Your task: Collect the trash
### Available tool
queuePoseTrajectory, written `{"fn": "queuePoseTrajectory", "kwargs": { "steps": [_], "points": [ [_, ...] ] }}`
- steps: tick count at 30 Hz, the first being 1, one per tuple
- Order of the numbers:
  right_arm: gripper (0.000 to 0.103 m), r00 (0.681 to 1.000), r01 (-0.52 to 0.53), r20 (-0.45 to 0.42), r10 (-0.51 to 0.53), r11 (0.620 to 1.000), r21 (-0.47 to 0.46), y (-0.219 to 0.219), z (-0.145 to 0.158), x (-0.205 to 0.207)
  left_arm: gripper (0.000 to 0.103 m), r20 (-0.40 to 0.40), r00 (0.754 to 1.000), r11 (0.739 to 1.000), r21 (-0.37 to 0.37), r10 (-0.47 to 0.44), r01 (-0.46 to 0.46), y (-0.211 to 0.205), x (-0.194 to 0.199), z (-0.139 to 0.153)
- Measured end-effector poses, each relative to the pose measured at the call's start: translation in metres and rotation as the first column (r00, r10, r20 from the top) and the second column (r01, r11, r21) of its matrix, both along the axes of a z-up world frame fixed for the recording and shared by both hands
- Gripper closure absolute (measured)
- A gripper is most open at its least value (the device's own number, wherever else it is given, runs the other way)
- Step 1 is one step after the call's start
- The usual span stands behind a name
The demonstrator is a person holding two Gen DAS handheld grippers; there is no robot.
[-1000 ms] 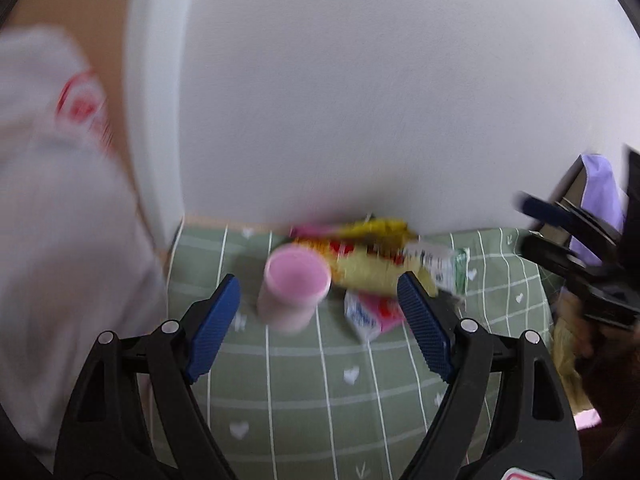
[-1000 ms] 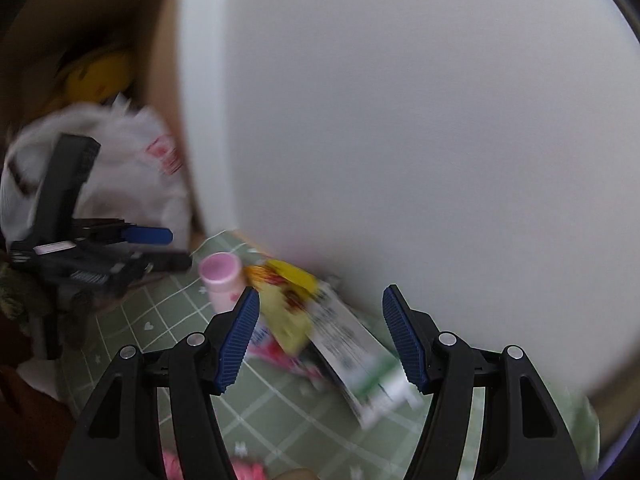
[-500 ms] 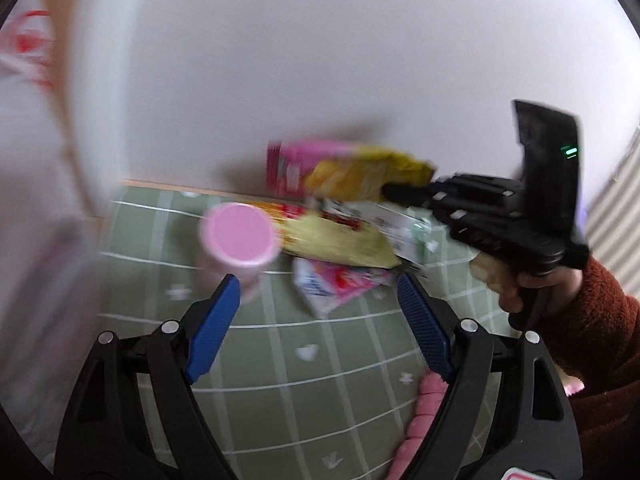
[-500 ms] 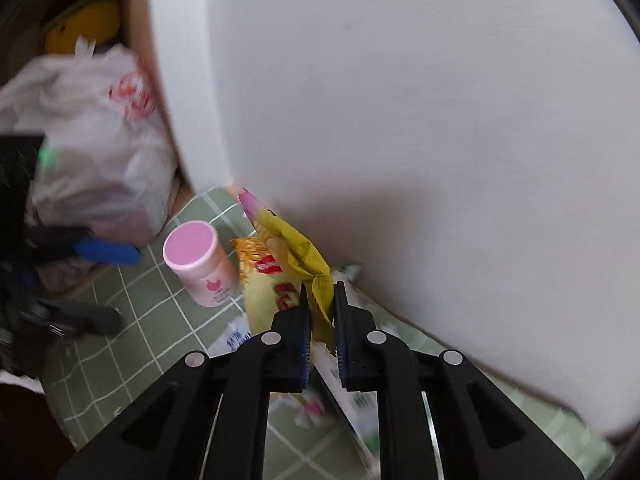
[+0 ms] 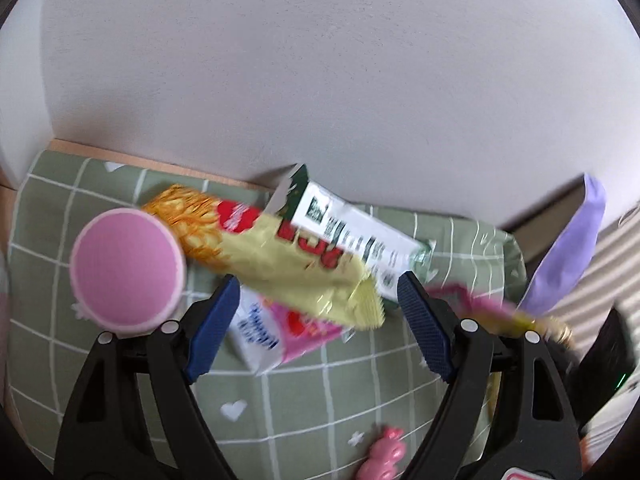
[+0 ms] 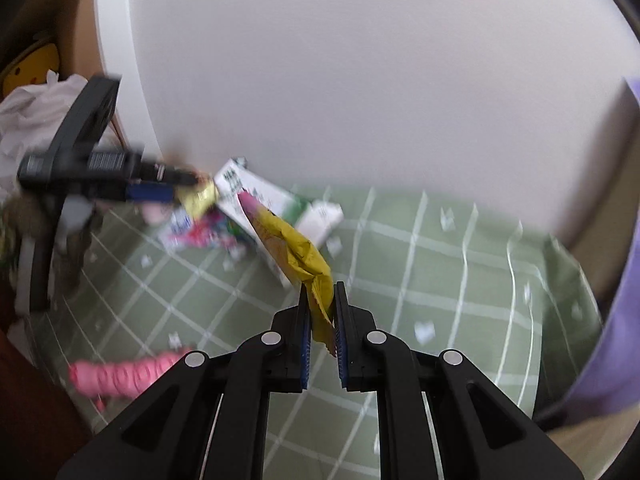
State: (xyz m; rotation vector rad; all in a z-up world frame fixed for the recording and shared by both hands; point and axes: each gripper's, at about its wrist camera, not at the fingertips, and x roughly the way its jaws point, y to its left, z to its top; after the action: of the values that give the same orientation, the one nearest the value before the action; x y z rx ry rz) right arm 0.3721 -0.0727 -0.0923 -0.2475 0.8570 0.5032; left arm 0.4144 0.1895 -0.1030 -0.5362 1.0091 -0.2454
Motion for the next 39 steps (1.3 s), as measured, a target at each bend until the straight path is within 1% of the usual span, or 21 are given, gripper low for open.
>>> {"fn": "queuePoseTrajectory", "kwargs": {
  "steps": [2,5,6,7,8,10,12,13,15,19,21,25,27,28,31,32,33,34,35,36,39],
  "points": [
    [0.091,1.000,0.021,-0.004,-0.021,1.000,-0.004,-0.007,-0.006,-0.007,0.026,-0.026,1.000,1.000,0.017,0.012,-0.012,-0.004,0.015,-0.004],
    [0.091,0.999,0.044,-0.011,-0.044,0.999,0.007,-0.015,-0.014,-0.020,0.028,-0.074,0.996,0.996,0.079,0.048,-0.043,-0.012,0.028,-0.010],
    [0.091,0.999,0.052,-0.011,-0.052,0.999,0.014,-0.016,-0.016,-0.024,0.036,-0.092,0.993,0.992,0.109,0.073,-0.063,-0.013,0.030,-0.012],
    [0.091,0.998,0.060,-0.009,-0.060,0.998,0.019,-0.017,-0.017,-0.027,0.051,-0.100,0.991,0.990,0.118,0.083,-0.071,-0.018,0.026,-0.010],
    [0.091,0.997,0.074,-0.005,-0.074,0.997,0.031,-0.017,-0.018,-0.035,0.058,-0.110,0.990,0.989,0.124,0.090,-0.076,-0.018,0.024,-0.012],
    [0.091,0.996,0.092,0.002,-0.092,0.995,0.039,-0.025,-0.015,-0.041,0.068,-0.109,0.992,0.990,0.127,0.069,-0.055,-0.019,0.017,-0.014],
    [0.091,0.995,0.103,0.004,-0.104,0.994,0.042,-0.030,-0.013,-0.045,0.073,-0.090,0.995,0.990,0.142,0.033,-0.020,-0.022,0.006,-0.011],
    [0.091,0.993,0.122,0.002,-0.122,0.991,0.047,-0.038,-0.013,-0.050,0.077,-0.080,0.997,0.990,0.139,0.011,0.000,-0.023,-0.001,-0.008],
    [0.091,0.991,0.130,0.000,-0.131,0.990,0.048,-0.041,-0.014,-0.053,0.080,-0.054,0.998,0.993,0.115,-0.029,0.035,-0.026,-0.014,-0.003],
    [0.091,0.989,0.148,-0.018,-0.147,0.988,0.052,-0.053,-0.017,-0.064,0.080,-0.008,0.989,0.984,0.093,-0.150,0.150,-0.037,-0.040,0.006],
    [0.091,0.988,0.153,-0.043,-0.150,0.984,0.092,-0.061,-0.019,-0.072,0.080,-0.018,0.975,0.971,0.087,-0.222,0.223,-0.047,-0.052,0.003],
    [0.091,0.984,0.157,-0.102,-0.143,0.977,0.146,-0.067,-0.023,-0.082,0.080,-0.043,0.950,0.949,0.052,-0.308,0.310,-0.061,-0.071,-0.007],
    [0.091,0.983,0.152,-0.121,-0.135,0.977,0.151,-0.067,-0.025,-0.087,0.080,-0.058,0.941,0.939,0.078,-0.332,0.336,-0.071,-0.080,-0.011],
    [0.091,0.983,0.150,-0.124,-0.132,0.978,0.145,-0.066,-0.027,-0.090,0.080,-0.064,0.938,0.933,0.099,-0.340,0.345,-0.067,-0.086,-0.011],
    [0.090,0.983,0.146,-0.132,-0.128,0.979,0.141,-0.065,-0.032,-0.101,0.080,-0.062,0.938,0.924,0.157,-0.342,0.348,-0.079,-0.091,-0.009],
    [0.087,0.983,0.146,-0.135,-0.127,0.979,0.142,-0.065,-0.033,-0.104,0.080,-0.056,0.940,0.922,0.188,-0.335,0.340,-0.082,-0.093,-0.007],
    [0.075,0.982,0.147,-0.137,-0.128,0.979,0.140,-0.065,-0.034,-0.107,0.080,-0.049,0.944,0.917,0.223,-0.327,0.330,-0.083,-0.095,-0.004],
    [0.067,0.982,0.147,-0.141,-0.127,0.979,0.141,-0.066,-0.035,-0.109,0.080,-0.043,0.946,0.913,0.251,-0.323,0.323,-0.081,-0.098,-0.003],
    [0.055,0.982,0.143,-0.146,-0.121,0.979,0.148,-0.066,-0.036,-0.112,0.080,-0.036,0.949,0.908,0.280,-0.315,0.312,-0.079,-0.099,0.000],
    [0.053,0.982,0.138,-0.148,-0.115,0.978,0.155,-0.066,-0.035,-0.115,0.080,-0.024,0.953,0.904,0.309,-0.304,0.296,-0.079,-0.101,0.002],
    [0.052,0.985,0.120,-0.142,-0.101,0.984,0.135,-0.066,-0.033,-0.124,0.076,0.001,0.962,0.912,0.317,-0.274,0.259,-0.067,-0.104,0.005]
  ]
}}
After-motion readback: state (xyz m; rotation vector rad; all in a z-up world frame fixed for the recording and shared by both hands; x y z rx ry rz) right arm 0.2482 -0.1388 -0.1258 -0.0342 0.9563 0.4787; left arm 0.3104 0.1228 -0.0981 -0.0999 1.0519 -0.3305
